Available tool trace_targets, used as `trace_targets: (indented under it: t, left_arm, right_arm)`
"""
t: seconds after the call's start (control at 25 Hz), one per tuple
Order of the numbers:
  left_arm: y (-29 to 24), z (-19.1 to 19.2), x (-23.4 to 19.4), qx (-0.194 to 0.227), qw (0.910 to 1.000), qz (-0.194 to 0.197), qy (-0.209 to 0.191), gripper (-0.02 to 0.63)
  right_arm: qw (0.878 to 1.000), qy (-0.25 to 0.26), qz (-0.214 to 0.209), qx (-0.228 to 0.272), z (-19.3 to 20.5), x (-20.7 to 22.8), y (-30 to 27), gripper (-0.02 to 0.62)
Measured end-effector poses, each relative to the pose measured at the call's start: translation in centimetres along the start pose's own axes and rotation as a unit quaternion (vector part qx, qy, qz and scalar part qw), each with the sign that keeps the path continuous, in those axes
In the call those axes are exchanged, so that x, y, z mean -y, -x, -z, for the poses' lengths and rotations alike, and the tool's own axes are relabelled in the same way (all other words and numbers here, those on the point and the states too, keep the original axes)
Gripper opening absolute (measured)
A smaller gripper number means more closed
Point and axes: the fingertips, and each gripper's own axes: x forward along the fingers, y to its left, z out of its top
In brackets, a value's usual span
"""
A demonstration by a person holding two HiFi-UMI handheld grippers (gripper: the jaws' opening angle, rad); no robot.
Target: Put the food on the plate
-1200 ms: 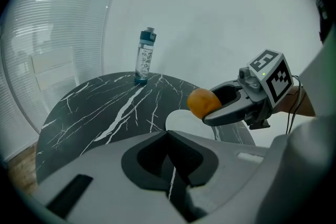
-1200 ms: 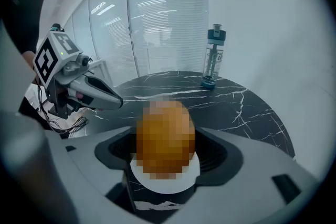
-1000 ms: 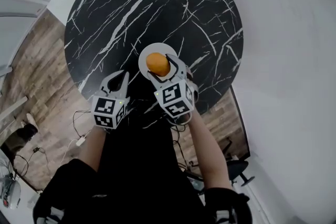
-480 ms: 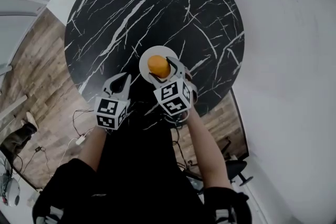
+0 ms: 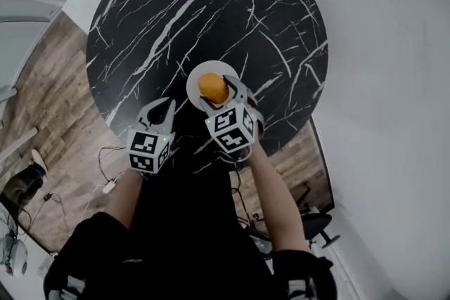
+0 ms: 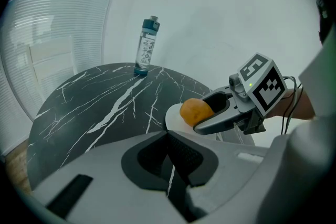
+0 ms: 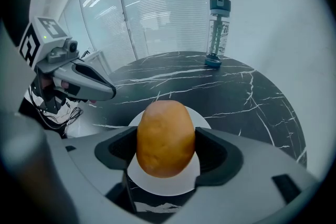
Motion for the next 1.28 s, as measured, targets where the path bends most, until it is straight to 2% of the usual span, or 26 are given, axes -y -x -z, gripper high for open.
trace_targets:
  t: [0.72,0.88,1.12,1.28]
  left_arm:
    - [1.1,0.6,0.2,0.003,0.9997,-0.023,0.004,0.0]
    - [1.6,0.6,0.5,0.003,0.9995,-0.03,0.002,0.0]
    - [2.8,0.2,1.0,0.006,0.9992,-0.041,-0.003,0.0]
    - [4.0,-0.9,1.6,0.012,0.9989,-0.041,-0.018,-0.001]
  right_arm:
    - [1.0,0.007,0.003,-0.007,1.1,-0.2,-0.6,0.33]
    - [1.0,0.004,0.013,0.012,0.8,-0.1,-0.4,0.33]
    - [0.998,-0.009,-0.007,0.054,0.0,-0.8,0.6,0.331]
    - [0.996,-0.029,-0.003,0.084,-0.9,-1.0,2.4,0.331]
